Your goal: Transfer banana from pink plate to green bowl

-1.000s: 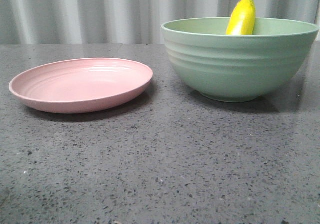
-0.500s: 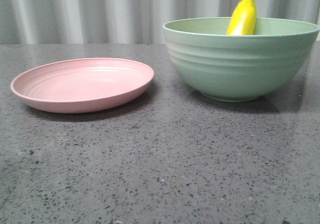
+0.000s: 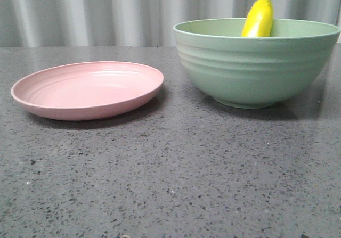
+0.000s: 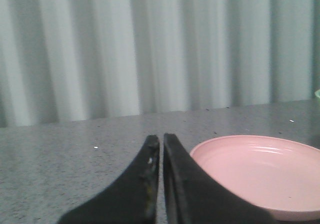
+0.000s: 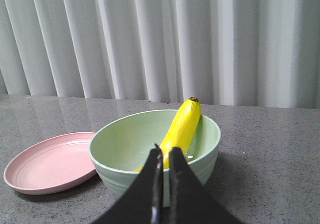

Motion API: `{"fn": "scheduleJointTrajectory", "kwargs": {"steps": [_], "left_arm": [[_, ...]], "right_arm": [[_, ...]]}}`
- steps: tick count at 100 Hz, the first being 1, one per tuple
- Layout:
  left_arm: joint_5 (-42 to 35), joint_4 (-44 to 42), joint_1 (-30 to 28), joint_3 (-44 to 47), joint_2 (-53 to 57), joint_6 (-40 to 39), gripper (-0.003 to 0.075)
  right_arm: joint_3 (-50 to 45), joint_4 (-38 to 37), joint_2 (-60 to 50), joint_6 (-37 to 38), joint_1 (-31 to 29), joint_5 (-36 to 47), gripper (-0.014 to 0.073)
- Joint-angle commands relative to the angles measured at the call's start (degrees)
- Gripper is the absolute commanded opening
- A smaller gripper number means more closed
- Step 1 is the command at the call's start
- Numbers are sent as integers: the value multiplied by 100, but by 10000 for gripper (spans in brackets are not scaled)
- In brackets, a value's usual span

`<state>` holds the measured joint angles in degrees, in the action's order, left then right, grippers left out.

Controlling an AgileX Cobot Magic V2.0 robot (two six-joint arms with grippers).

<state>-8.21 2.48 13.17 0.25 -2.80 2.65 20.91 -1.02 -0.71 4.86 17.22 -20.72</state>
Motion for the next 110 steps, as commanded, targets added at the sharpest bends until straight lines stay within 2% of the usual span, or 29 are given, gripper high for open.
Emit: {"fn": "scheduleJointTrajectory", "kwargs": {"steps": [1,33,56,110], "left_arm": [[-196,3,-350,48,165,2,-20],[852,3,-992,48,468,2,-20],[2328,13,-1017,48,468,2,-20],[2269,13,-1017,48,468,2,-20]], "right_arm": [[125,-71,2,-56,0,462,-68],[125,-71,2,-56,0,462,-68],[125,-71,2,-56,0,462,-68],[125,-71,2,-56,0,472,-68]]}}
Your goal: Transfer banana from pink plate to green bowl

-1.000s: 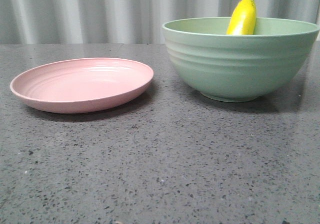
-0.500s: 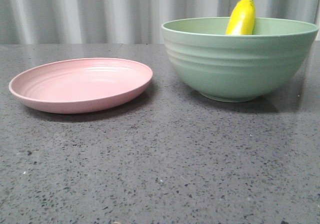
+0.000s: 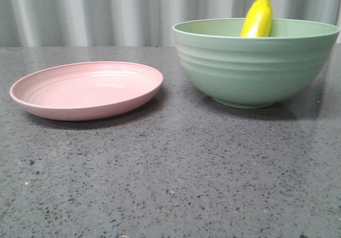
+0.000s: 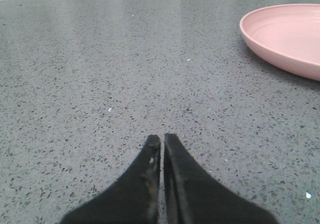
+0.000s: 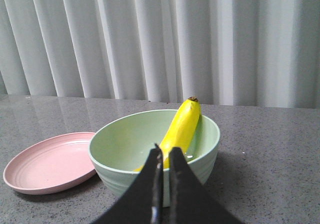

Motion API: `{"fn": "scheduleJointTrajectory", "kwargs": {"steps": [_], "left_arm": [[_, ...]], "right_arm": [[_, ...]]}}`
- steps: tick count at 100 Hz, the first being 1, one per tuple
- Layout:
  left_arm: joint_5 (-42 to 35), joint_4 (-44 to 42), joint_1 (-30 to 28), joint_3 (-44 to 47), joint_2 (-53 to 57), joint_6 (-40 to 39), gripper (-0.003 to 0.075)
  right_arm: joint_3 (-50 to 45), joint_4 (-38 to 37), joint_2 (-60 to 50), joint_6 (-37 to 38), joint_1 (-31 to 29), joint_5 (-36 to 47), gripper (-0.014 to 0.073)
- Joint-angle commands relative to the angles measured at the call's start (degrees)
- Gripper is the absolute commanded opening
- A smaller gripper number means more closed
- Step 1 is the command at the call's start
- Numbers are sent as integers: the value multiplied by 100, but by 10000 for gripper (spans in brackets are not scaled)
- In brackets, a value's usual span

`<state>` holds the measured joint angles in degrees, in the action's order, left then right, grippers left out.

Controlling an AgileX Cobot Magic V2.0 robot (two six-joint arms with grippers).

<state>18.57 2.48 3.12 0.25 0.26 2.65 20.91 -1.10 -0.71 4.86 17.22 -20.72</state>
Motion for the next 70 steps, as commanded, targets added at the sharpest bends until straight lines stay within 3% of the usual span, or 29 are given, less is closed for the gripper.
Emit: {"fn": "scheduleJointTrajectory", "kwargs": {"steps": [1,59,70], "left_arm": [[-409,13,-11,48,162,2,-20],[-409,13,-11,48,162,2,-20],[-409,13,-11,48,162,2,-20]], "right_arm": [[125,-63,2,-56,0,472,-68],[-14,-63,2,-56,-22,552,-68],[-372,-86,2,-56,-222,976,-68]]}}
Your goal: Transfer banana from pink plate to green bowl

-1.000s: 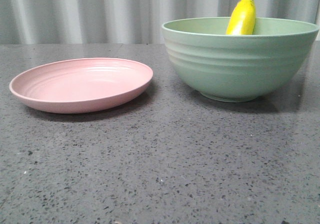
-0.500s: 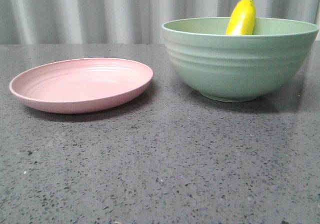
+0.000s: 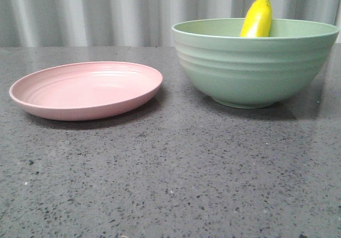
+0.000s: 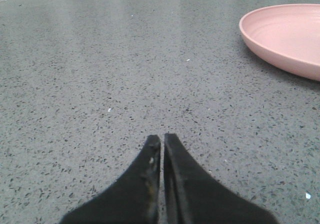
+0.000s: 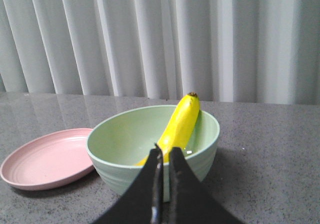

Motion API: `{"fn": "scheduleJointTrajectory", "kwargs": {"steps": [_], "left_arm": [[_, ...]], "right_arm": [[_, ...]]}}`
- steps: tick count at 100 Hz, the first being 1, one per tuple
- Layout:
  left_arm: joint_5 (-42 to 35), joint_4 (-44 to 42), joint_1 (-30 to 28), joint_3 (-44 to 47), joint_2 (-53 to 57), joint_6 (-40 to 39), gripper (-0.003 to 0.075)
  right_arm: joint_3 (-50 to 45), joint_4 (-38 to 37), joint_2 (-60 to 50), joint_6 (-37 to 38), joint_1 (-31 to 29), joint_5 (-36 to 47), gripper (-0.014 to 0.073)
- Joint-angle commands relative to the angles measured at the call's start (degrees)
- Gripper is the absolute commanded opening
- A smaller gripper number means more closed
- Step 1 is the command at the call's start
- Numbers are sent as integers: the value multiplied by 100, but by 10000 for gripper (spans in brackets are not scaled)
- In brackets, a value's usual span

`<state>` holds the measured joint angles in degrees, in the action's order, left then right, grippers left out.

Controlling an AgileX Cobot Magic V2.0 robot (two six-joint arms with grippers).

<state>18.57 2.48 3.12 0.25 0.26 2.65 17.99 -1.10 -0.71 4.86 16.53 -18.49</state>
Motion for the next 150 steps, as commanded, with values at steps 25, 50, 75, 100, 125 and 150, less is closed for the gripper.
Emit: {"fn": "scheduleJointTrajectory", "kwargs": {"steps": [25,50,75,100,125,150], "left_arm": [[-409,13,-11,48,162,2,-20],[-409,13,-11,48,162,2,-20],[-409,13,-11,48,162,2,-20],[-409,13,-11,48,162,2,-20],[-409,13,-11,48,162,2,-20],[-409,13,-11,48,162,2,-20]], "right_arm": [[-1424,-129,2,-56,-1171,3537,-68],[-1995,-129,2,-56,-2252,3819,-67],[-1995,-129,-100,-56,-2606,1901,-68],[-1995,-156,-100,-56,-2606,472,-68],[-1995,-156,-100,-56,-2606,70,-68],[-1995,-156,-100,-56,-2606,70,-68]]}}
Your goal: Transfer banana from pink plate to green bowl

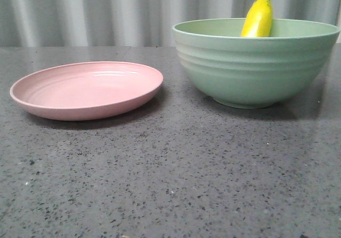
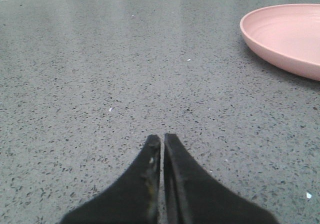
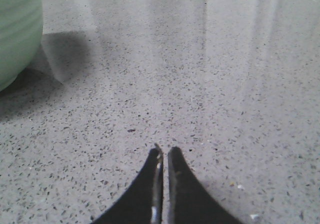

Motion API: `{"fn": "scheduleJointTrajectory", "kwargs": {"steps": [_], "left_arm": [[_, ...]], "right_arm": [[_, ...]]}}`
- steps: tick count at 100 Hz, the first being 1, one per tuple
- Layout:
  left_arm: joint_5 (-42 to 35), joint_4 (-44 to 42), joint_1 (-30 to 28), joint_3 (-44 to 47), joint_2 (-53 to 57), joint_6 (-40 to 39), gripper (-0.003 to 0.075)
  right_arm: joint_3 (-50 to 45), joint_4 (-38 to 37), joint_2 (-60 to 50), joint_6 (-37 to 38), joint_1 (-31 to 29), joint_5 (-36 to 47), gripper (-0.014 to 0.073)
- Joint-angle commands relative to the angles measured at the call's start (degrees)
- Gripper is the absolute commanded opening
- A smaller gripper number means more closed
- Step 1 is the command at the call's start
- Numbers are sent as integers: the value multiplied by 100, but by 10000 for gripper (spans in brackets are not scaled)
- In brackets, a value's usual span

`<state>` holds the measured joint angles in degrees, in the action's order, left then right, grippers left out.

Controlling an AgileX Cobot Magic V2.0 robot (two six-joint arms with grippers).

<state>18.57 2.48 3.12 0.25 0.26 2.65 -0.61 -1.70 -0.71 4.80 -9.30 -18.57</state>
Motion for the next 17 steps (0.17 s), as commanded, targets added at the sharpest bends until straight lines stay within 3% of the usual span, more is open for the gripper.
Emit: {"fn": "scheduleJointTrajectory", "kwargs": {"steps": [1,17], "left_arm": [[-409,13,-11,48,162,2,-20],[-409,13,-11,48,162,2,-20]], "right_arm": [[-134,-96,-100,-51,-23,78,-68],[-134,-96,-100,-51,-23,78,-68]]}}
